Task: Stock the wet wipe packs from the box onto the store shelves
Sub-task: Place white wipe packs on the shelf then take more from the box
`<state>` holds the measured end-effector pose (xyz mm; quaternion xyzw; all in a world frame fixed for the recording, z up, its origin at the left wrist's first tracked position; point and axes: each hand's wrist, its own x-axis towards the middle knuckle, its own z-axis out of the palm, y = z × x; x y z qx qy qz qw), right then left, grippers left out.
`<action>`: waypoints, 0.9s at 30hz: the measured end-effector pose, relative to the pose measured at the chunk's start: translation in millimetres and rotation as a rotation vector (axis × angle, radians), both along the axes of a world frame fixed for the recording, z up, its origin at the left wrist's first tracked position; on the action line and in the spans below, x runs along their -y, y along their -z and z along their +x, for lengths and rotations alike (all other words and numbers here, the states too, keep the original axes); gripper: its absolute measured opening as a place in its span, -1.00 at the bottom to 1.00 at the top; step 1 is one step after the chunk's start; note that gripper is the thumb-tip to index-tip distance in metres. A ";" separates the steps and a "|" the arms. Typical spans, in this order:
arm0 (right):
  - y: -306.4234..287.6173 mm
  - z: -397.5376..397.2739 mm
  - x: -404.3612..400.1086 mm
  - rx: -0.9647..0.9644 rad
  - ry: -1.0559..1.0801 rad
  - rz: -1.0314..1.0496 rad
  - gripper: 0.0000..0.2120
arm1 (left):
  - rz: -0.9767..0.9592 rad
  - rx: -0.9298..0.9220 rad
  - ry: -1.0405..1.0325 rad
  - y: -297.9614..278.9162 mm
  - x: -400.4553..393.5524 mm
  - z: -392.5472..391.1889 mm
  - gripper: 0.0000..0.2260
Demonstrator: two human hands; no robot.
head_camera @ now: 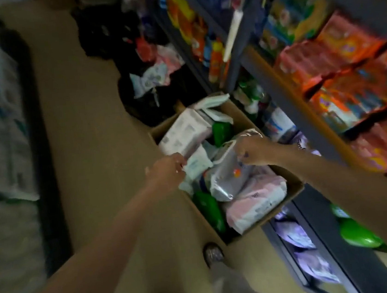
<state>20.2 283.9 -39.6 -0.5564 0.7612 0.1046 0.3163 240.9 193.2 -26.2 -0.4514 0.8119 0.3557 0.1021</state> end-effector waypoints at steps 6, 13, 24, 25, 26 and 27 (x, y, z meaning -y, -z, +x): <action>63.1 -16.1 -19.0 0.107 -0.052 0.022 -0.83 | 0.111 0.077 0.121 48.4 -27.8 -34.5 -0.78; 91.3 -6.1 -44.6 0.203 -0.114 0.011 -0.97 | 0.035 0.338 0.424 91.2 -30.3 -33.4 -0.55; 110.5 42.1 -39.3 0.139 -0.332 -0.384 -0.66 | -0.165 0.473 0.556 151.6 -54.4 -27.9 -0.50; 114.1 45.6 -37.4 0.112 -0.357 -0.350 -0.64 | -0.204 0.446 0.535 154.9 -52.0 -31.8 -0.55; 116.2 47.7 -36.3 0.102 -0.362 -0.321 -0.64 | -0.256 0.412 0.528 157.8 -49.2 -35.7 -0.61; 117.2 48.1 -35.2 0.104 -0.353 -0.303 -0.64 | -0.306 0.378 0.546 159.9 -46.5 -38.4 -0.67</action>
